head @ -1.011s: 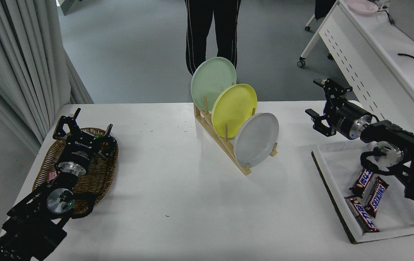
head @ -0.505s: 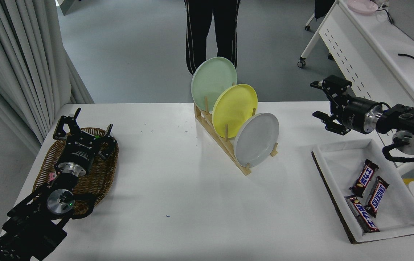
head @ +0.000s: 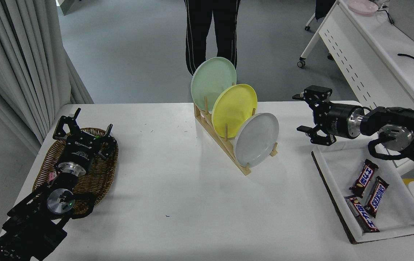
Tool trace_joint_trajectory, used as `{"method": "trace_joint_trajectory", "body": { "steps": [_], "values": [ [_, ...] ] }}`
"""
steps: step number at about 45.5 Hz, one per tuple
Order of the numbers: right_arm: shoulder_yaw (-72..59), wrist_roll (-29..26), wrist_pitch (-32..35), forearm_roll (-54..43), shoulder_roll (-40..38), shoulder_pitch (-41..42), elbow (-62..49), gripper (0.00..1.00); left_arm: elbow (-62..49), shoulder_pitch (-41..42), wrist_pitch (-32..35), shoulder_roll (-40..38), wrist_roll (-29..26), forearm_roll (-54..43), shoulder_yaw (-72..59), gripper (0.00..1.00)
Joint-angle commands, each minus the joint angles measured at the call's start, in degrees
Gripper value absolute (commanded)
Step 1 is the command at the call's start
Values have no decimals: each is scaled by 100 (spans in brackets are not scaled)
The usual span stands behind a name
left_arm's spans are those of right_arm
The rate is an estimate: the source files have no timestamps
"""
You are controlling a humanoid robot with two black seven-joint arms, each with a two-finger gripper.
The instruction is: Place the plate on the table
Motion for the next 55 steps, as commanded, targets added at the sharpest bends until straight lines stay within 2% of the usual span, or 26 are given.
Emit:
{"method": "trace_joint_trajectory", "body": {
  "steps": [1, 13, 23, 33, 40, 55],
  "values": [
    [333, -208, -37, 68, 118, -8, 26, 100, 2, 0, 2, 0, 0, 0, 0, 100],
    [439, -217, -599, 191, 399, -219, -10, 100, 2, 0, 2, 0, 0, 0, 0, 100],
    [448, -217, -1390, 375, 742, -184, -80, 100, 2, 0, 2, 0, 0, 0, 0, 100],
    [658, -260, -1373, 604, 1032, -175, -220, 100, 2, 0, 2, 0, 0, 0, 9, 100],
    [694, -673, -1346, 700, 1270, -149, -334, 100, 2, 0, 2, 0, 0, 0, 0, 100],
    [562, -867, -1337, 577, 1533, -70, -651, 100, 2, 0, 2, 0, 0, 0, 9, 100]
  ]
}}
